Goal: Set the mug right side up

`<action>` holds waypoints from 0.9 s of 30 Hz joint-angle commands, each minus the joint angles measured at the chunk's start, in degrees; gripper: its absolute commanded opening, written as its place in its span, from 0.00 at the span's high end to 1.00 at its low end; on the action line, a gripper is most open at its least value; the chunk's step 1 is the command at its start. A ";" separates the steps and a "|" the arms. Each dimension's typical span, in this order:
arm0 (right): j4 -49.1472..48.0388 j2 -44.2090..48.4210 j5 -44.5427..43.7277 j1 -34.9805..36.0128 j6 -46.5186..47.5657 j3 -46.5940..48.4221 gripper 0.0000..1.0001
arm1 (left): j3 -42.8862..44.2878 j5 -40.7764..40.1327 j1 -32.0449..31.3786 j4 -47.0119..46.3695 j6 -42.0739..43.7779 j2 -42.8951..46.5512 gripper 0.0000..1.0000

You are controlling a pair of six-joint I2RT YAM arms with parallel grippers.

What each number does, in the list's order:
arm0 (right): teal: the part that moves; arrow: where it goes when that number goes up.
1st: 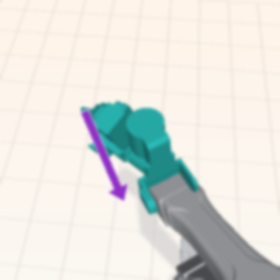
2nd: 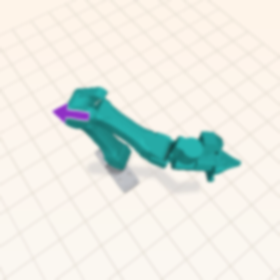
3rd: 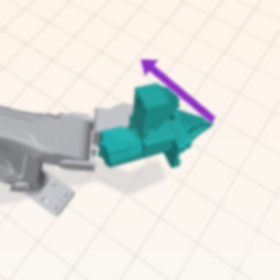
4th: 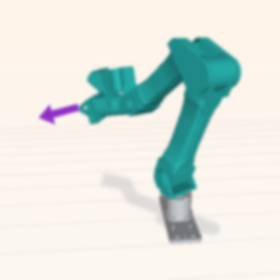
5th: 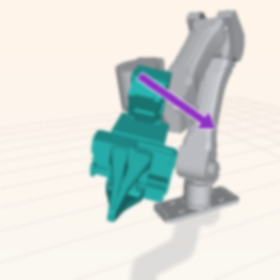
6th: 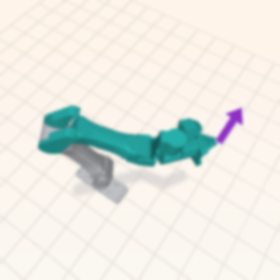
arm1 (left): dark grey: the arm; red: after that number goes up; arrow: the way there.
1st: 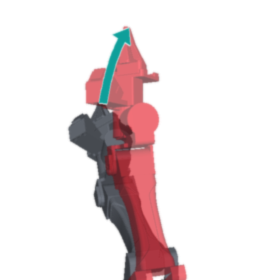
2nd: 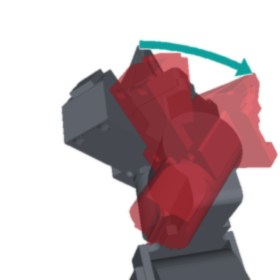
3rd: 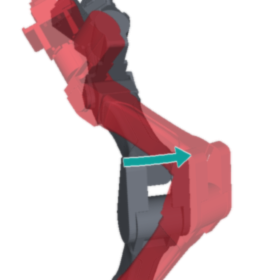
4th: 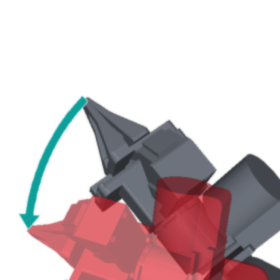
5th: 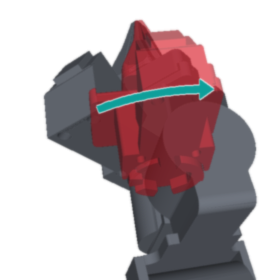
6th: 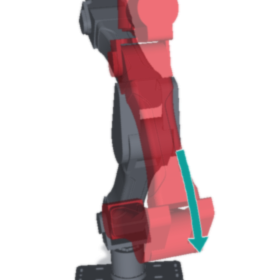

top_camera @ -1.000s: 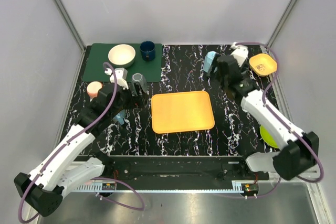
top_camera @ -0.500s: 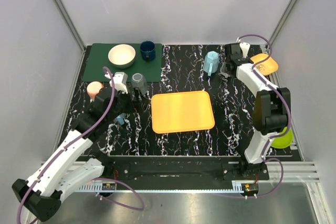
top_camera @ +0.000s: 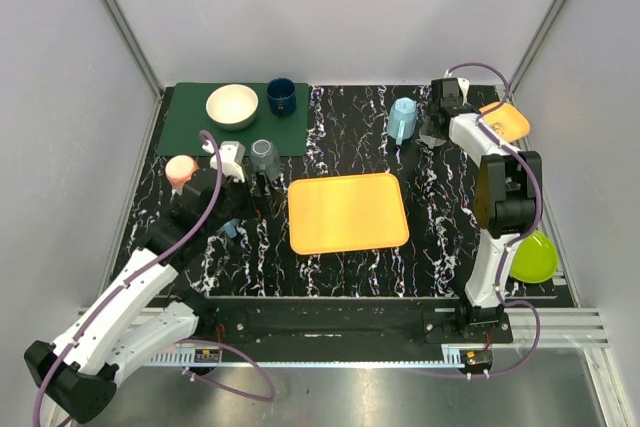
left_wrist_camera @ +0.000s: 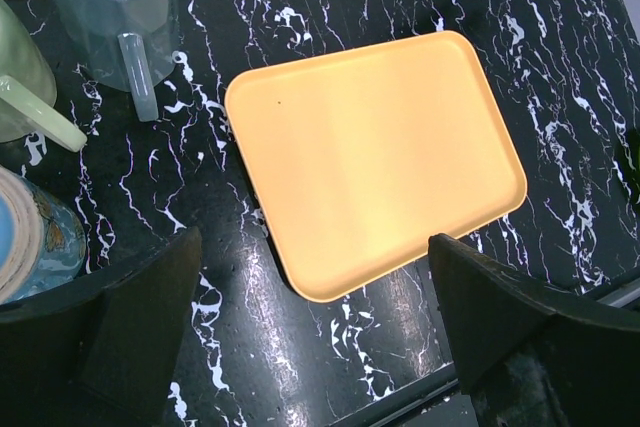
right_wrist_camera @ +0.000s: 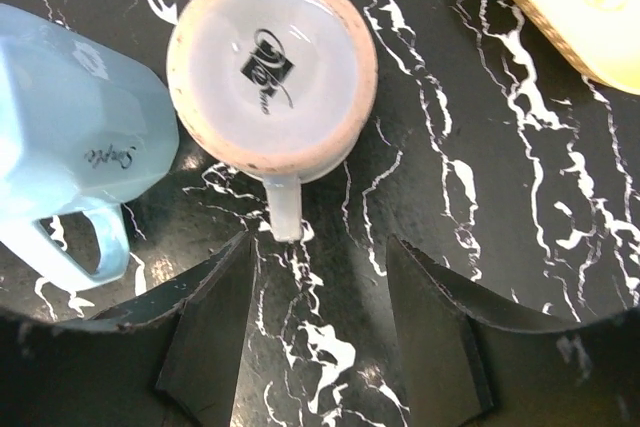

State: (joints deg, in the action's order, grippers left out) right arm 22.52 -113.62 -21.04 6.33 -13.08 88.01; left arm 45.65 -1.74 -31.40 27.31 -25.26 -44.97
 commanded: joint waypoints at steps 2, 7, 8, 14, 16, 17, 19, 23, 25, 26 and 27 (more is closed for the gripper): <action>-3.10 -3.53 2.14 0.18 0.69 4.80 0.38 | -0.56 0.42 0.11 -2.00 1.26 0.15 0.01; -4.15 -6.08 0.03 0.18 0.51 6.39 0.42 | -0.47 -0.02 0.02 -2.00 1.26 -0.82 0.01; -4.24 -6.87 -0.23 0.18 0.51 7.00 0.43 | -0.47 0.07 0.11 -2.00 1.26 -1.17 0.01; -4.86 -9.77 -1.46 0.09 0.86 9.11 0.51 | -0.38 -0.46 0.11 -1.56 1.17 -1.88 0.01; -4.94 -10.04 -2.08 0.18 1.04 9.38 0.52 | -0.56 -0.63 0.11 -1.56 1.17 -1.88 0.01; -5.12 -10.21 -2.16 0.18 1.04 9.38 0.53 | -0.56 -0.64 0.11 -1.38 1.17 -1.88 0.01; -5.47 -10.30 -2.25 0.00 1.04 9.38 0.58 | -0.65 -0.64 0.11 -1.47 1.09 -1.88 0.01; -5.47 -10.74 -1.64 -0.17 0.69 9.64 0.62 | -0.65 -0.55 0.11 -1.47 1.00 -1.96 0.01; -5.47 -10.83 -1.20 -0.26 0.78 9.81 0.67 | -0.82 -0.55 0.11 -1.47 1.00 -1.96 0.01; -5.47 -10.92 -0.94 -0.44 0.78 9.82 0.68 | -0.82 -0.55 0.11 -1.38 0.82 -1.96 0.01; -5.47 -10.92 -0.76 -0.35 0.78 9.82 0.69 | -0.82 -0.46 0.11 -1.47 0.82 -1.96 0.01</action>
State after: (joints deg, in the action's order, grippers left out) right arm 19.14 -123.87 -21.39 6.26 -12.60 95.26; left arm 45.21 -1.96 -31.40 27.35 -24.86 -47.00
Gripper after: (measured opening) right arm 0.330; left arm 0.984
